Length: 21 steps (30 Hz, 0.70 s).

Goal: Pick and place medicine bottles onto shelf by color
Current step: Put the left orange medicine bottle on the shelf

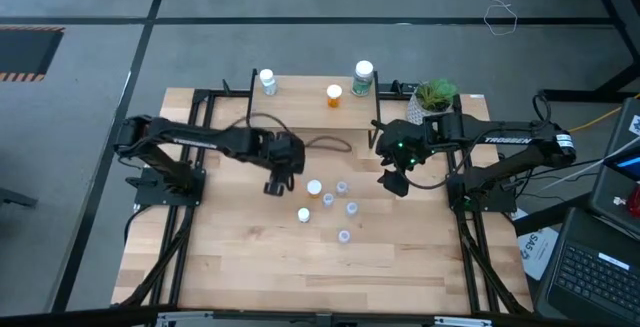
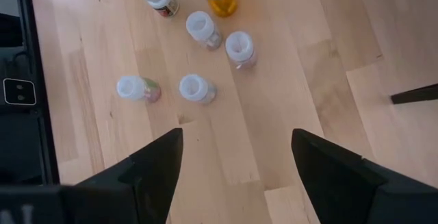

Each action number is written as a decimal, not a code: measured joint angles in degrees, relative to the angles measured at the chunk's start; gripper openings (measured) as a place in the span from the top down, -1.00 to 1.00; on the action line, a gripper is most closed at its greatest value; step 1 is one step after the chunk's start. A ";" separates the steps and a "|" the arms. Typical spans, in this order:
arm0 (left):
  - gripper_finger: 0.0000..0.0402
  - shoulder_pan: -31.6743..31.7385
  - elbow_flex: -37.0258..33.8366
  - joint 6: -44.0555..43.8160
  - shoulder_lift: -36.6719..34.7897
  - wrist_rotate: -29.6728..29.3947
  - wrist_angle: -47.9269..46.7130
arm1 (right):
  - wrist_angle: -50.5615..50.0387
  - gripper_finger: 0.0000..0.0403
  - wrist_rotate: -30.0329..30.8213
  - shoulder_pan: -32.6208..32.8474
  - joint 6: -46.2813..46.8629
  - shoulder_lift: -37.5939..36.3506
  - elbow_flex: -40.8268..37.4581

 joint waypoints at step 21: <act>0.09 36.48 14.93 5.25 -5.06 13.82 -18.59 | 0.98 -0.36 0.02 0.04 -1.70 0.00 0.00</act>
